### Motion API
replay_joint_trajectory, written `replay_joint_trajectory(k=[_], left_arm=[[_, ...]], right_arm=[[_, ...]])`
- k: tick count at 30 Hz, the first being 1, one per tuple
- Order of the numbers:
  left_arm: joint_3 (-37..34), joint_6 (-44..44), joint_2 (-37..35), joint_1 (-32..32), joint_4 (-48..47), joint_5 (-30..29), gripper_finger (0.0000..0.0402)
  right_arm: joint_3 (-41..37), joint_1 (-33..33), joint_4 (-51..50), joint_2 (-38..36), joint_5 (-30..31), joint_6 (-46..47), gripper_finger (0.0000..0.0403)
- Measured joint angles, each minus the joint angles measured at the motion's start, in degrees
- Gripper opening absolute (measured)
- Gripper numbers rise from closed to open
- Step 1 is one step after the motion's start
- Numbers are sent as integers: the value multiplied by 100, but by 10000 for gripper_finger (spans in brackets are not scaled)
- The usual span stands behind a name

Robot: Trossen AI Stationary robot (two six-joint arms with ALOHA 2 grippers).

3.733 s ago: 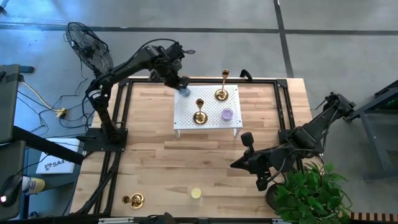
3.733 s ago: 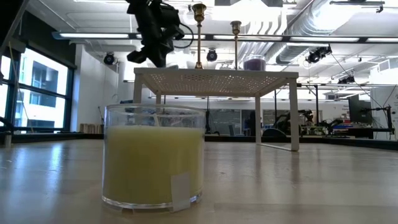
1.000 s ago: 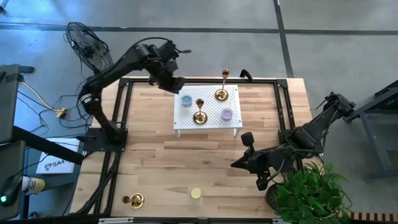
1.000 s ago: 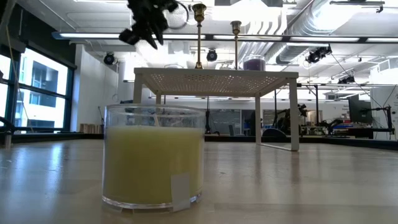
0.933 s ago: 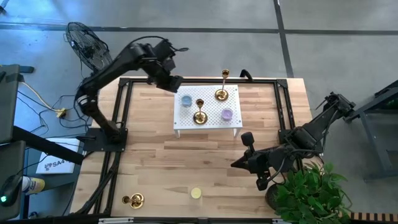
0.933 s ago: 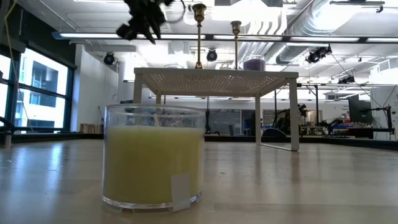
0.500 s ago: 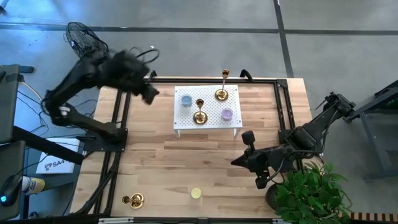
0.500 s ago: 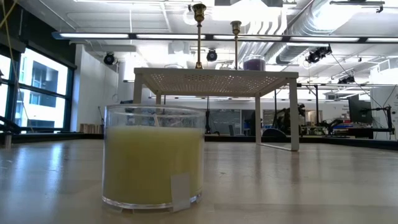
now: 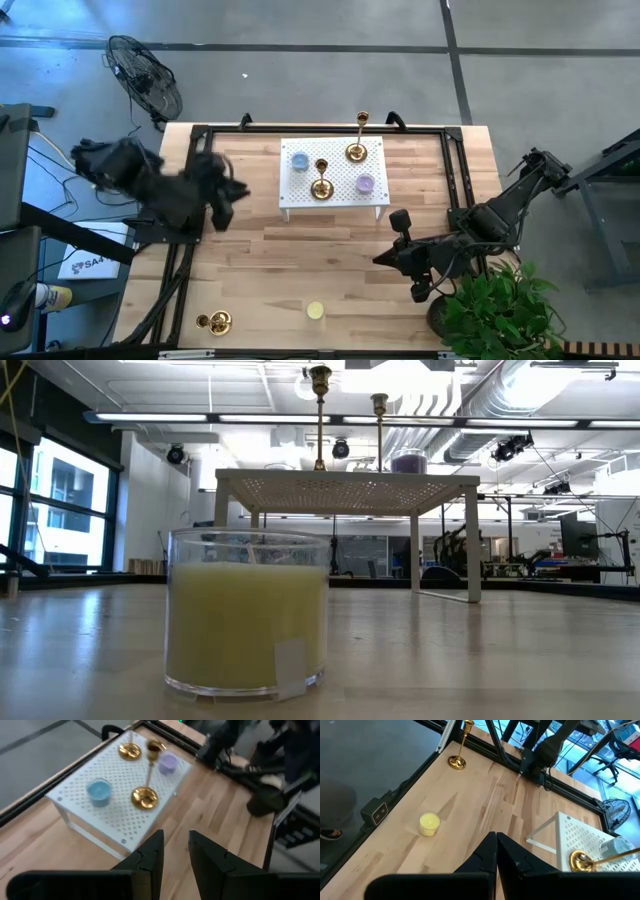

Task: Pick & Place candle stick holders
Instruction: Put the gold candle holder on the shelf

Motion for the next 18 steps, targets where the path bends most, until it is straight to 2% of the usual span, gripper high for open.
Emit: replay_joint_trajectory(k=[4,11,18], left_arm=[[-243,-388,237,-698,-68,-236,88],[-757,-1683,509,-1653,-281,-315,88],[-1175,-2777,886,-2592,-265,-1016,88]], right_arm=[[0,0,-3,0,5,18,0],[-2,-2,-50,0,11,10,0],[-163,-20,135,-7,15,-216,0]])
